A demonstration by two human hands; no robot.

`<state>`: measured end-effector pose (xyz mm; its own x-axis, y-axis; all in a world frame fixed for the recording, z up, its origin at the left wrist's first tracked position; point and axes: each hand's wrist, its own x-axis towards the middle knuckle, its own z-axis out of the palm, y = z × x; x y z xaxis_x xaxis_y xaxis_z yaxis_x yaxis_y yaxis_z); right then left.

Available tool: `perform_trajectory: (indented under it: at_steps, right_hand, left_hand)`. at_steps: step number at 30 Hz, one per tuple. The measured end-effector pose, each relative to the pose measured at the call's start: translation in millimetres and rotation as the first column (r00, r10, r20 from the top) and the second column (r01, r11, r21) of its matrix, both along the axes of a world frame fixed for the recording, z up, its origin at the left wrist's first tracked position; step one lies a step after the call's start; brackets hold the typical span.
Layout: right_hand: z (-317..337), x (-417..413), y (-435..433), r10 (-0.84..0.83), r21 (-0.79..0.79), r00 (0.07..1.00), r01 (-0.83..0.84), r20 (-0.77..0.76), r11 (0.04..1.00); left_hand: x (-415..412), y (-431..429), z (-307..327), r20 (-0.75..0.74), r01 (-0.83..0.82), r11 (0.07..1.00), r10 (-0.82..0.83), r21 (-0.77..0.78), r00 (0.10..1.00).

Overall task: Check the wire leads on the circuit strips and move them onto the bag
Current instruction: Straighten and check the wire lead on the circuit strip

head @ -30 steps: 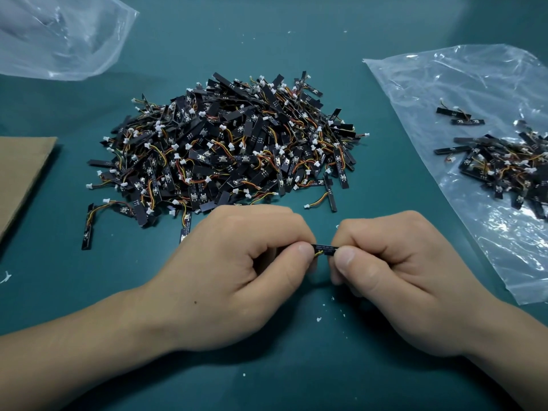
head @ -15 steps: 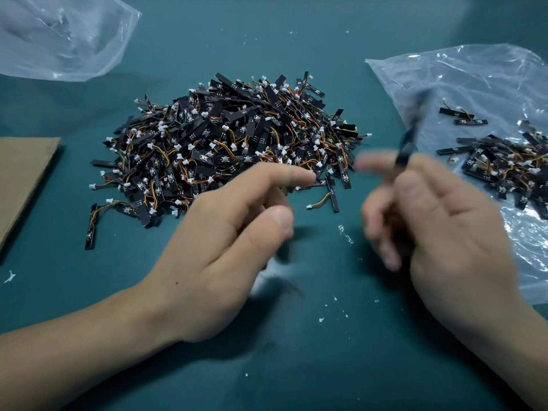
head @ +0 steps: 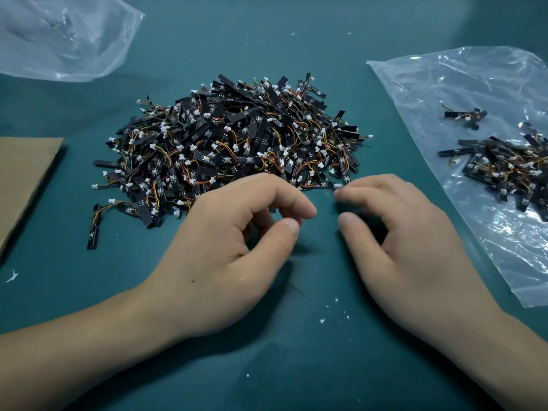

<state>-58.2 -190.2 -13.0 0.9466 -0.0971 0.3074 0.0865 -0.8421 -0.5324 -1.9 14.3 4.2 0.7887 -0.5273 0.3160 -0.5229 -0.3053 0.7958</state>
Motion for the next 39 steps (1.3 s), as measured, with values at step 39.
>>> perform_trajectory:
  at_steps: [39]
  right_hand:
    - [12.7, -2.3, -4.5, 0.455, 0.287, 0.887, -0.416, -0.084, 0.863]
  left_hand:
    - [-1.5, 0.4, 3.3, -0.002, 0.168, 0.981, -0.168, 0.1, 0.986]
